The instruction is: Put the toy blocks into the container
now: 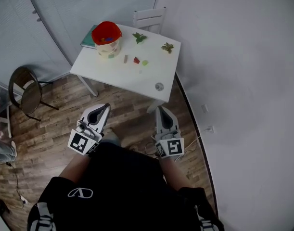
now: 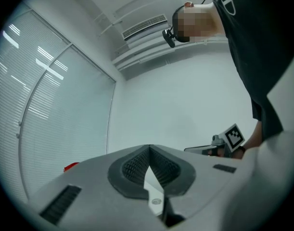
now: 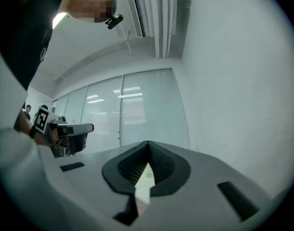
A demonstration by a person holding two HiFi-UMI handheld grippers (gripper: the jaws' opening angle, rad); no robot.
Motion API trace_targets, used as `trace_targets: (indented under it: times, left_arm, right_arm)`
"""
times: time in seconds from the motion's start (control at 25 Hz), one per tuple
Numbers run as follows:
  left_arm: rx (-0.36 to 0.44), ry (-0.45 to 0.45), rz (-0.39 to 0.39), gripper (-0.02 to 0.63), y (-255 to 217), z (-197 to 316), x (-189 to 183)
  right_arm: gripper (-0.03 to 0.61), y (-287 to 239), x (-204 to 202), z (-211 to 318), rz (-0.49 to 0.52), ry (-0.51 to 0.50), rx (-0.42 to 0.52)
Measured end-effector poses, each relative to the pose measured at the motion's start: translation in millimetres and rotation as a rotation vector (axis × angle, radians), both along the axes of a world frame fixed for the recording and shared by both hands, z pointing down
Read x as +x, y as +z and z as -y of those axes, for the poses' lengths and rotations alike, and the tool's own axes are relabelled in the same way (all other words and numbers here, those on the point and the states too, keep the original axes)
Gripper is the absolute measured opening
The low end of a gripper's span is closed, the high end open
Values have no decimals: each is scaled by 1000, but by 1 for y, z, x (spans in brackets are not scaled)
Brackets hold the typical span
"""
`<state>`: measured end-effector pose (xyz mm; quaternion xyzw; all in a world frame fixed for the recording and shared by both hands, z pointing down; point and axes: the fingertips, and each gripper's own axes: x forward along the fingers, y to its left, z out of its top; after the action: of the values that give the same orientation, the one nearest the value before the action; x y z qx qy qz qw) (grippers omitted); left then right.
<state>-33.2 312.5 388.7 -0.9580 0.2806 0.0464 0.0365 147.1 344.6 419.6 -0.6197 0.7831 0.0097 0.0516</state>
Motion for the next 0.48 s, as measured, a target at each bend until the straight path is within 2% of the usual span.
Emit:
trace_targets:
  times: [0.2, 0.48]
  left_arm:
    - [-1, -17, -4, 5, 4, 37, 6]
    - [13, 24, -22, 5, 6, 135, 15]
  right_arm:
    - [0, 3, 11, 34, -4, -9, -1]
    - [0, 5, 17, 123, -34, 29, -12]
